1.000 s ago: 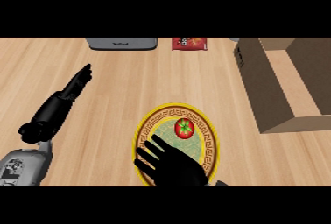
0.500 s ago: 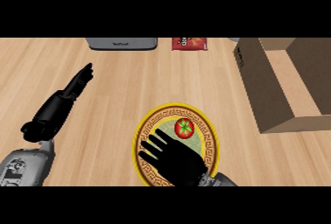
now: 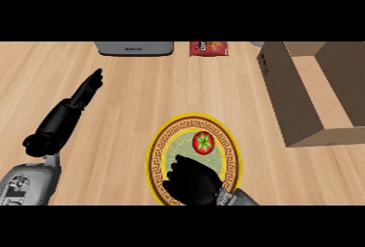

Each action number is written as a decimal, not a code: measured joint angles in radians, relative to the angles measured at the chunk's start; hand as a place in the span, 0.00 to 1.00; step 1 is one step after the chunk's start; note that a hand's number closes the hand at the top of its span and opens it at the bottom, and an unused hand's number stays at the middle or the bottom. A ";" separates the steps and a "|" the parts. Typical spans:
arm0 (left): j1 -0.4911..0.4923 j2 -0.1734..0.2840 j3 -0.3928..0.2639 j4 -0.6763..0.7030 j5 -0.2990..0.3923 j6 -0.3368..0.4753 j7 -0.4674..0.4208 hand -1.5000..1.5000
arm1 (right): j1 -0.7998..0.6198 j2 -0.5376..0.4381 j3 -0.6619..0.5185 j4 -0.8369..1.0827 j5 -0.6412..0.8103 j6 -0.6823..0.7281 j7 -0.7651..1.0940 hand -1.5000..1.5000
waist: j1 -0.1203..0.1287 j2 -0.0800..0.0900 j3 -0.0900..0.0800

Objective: Pick the bell pepper from the plate and place it in the cardboard box

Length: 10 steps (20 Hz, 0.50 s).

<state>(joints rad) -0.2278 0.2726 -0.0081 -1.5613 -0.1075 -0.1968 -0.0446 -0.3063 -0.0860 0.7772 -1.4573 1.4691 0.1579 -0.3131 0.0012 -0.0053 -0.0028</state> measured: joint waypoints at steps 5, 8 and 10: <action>0.022 -0.006 0.010 0.016 -0.009 -0.009 -0.037 0.50 | -0.010 0.021 -0.047 0.019 0.003 -0.072 -0.037 1.00 | 0.000 0.002 -0.001; 0.024 -0.005 0.013 0.011 -0.009 -0.008 -0.043 0.50 | -0.046 0.054 -0.234 0.067 -0.047 -0.056 0.084 1.00 | -0.003 0.011 0.002; 0.025 0.000 0.021 0.007 -0.008 -0.006 -0.044 0.50 | -0.059 0.073 -0.358 0.080 -0.087 -0.048 0.186 1.00 | -0.009 0.017 0.004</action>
<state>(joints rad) -0.2027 0.2730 0.0126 -1.5545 -0.1157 -0.2025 -0.0886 -0.3653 -0.0131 0.4190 -1.3774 1.3826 0.1096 -0.1272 -0.0078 0.0114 0.0008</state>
